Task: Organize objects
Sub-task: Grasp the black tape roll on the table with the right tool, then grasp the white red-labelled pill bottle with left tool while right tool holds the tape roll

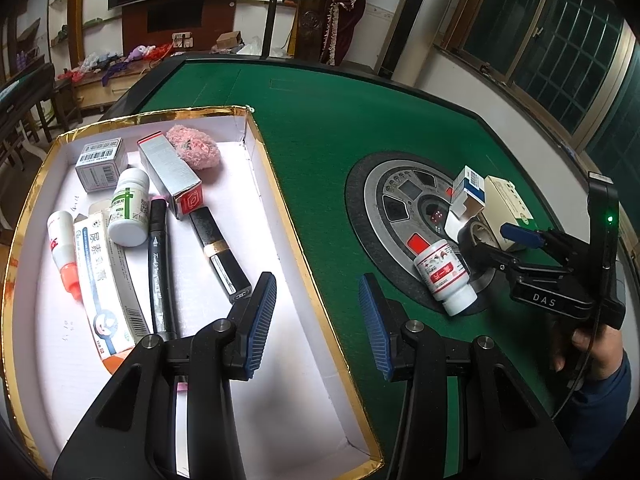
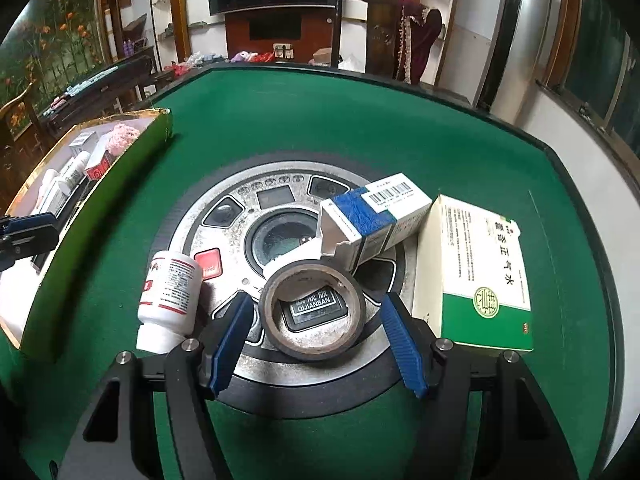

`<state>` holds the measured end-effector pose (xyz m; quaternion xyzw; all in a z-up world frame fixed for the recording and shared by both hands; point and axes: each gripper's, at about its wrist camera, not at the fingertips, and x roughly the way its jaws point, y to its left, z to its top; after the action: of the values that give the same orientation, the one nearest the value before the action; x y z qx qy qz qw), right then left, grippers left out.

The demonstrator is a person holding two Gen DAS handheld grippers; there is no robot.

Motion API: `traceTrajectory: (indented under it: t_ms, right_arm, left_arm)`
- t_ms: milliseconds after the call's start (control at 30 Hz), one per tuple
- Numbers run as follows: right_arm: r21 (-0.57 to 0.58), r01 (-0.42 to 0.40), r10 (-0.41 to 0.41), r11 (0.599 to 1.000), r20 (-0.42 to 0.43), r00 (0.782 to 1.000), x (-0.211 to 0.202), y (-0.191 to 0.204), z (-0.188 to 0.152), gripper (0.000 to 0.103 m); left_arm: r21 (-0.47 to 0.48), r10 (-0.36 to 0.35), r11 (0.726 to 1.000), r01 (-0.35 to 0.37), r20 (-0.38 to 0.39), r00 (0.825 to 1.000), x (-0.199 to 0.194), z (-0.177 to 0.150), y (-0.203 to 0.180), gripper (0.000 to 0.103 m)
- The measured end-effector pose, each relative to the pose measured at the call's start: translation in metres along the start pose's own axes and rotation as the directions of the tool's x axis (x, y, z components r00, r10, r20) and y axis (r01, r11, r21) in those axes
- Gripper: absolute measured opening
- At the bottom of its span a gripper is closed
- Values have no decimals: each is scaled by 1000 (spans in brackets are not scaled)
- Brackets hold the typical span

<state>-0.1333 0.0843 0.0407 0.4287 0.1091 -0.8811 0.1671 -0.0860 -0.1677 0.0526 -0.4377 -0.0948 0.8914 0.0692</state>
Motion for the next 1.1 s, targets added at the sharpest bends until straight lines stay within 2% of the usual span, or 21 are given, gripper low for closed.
traceTrajectory:
  t_ms: [200, 367, 400, 467, 667, 767, 933, 1100]
  right_arm:
    - [-34, 3, -3, 999, -8, 1000, 7, 4, -1, 68]
    - [7, -54, 54, 999, -15, 998, 19, -3, -5, 65]
    - [16, -58, 58, 998, -11, 998, 19, -5, -6, 59]
    - [22, -17, 18, 1000, -19, 1000, 18, -5, -6, 59]
    - [59, -18, 16, 998, 39, 999, -13, -2, -10, 59]
    - [64, -14, 10, 998, 68, 998, -30, -2, -18, 59]
    - [108, -58, 49, 992, 82, 995, -41, -21, -31, 59]
    - [140, -79, 66, 987, 100, 993, -46, -31, -31, 59]
  left_arm:
    - [1, -2, 1000, 2, 0, 1000, 0, 0, 0, 42]
    - [4, -17, 1000, 17, -7, 1000, 1, -1, -3, 42]
    - [1, -32, 999, 32, -12, 999, 1, -1, -3, 42]
    - [-5, -58, 998, 58, -17, 998, 0, -1, -5, 42]
    - [-18, -198, 980, 197, -79, 977, 7, 0, -33, 42]
    - [-12, -183, 983, 183, -94, 979, 10, 2, -52, 42]
    - [-102, -178, 981, 166, -126, 976, 24, 9, -64, 42]
    - [-128, -118, 987, 101, -135, 984, 35, 14, -79, 42]
